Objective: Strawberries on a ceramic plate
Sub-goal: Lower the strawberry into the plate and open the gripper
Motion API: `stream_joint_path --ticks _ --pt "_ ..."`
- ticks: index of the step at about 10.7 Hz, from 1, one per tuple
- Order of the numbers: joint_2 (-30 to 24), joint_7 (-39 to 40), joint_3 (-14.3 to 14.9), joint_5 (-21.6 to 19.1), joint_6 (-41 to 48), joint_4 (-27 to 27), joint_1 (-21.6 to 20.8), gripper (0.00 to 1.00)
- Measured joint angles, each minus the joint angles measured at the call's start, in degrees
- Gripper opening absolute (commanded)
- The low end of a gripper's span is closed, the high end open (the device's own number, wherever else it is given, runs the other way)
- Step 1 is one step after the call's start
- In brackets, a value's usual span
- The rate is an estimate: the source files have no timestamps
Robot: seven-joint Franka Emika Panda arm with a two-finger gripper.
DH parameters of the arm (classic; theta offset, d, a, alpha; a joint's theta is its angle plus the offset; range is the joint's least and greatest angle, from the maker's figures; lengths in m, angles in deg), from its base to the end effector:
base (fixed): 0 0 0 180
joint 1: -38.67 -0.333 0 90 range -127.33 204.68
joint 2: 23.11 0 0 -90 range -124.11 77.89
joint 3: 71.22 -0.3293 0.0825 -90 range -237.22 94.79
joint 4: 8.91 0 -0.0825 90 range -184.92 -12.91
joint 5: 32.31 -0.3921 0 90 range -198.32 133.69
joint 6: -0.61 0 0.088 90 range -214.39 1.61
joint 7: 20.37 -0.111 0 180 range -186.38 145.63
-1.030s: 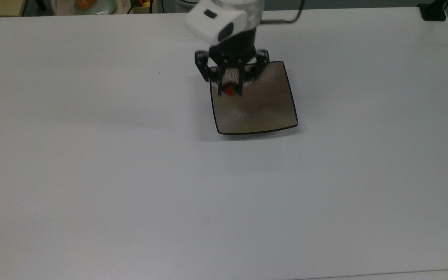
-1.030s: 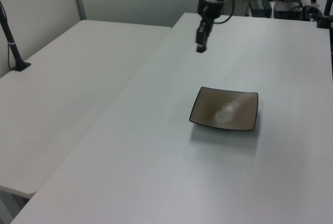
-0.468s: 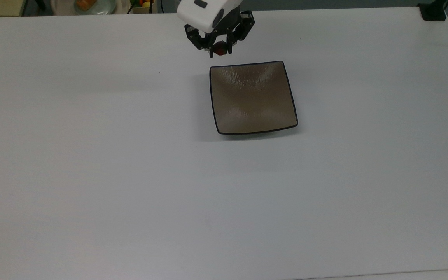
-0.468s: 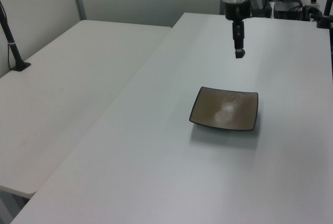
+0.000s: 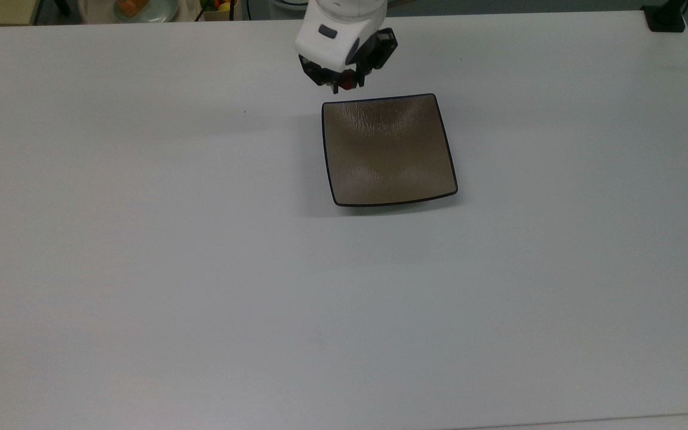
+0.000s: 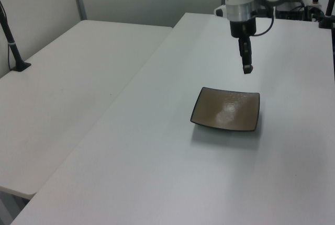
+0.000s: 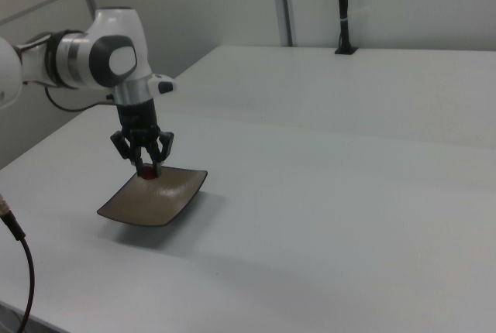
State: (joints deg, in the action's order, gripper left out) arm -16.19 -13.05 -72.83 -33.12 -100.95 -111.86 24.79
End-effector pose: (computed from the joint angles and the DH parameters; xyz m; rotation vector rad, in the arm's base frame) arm 0.5678 0.1581 0.4718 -3.0661 -0.6124 0.2284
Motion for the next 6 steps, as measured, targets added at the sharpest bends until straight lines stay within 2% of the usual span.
stream_joint_path --ticks 2,6 --pt "0.0 0.0 -1.2 0.0 -4.3 -3.4 -0.1 0.12" --pt "0.8 -1.9 -1.4 0.0 -13.1 -7.6 -0.6 0.12"
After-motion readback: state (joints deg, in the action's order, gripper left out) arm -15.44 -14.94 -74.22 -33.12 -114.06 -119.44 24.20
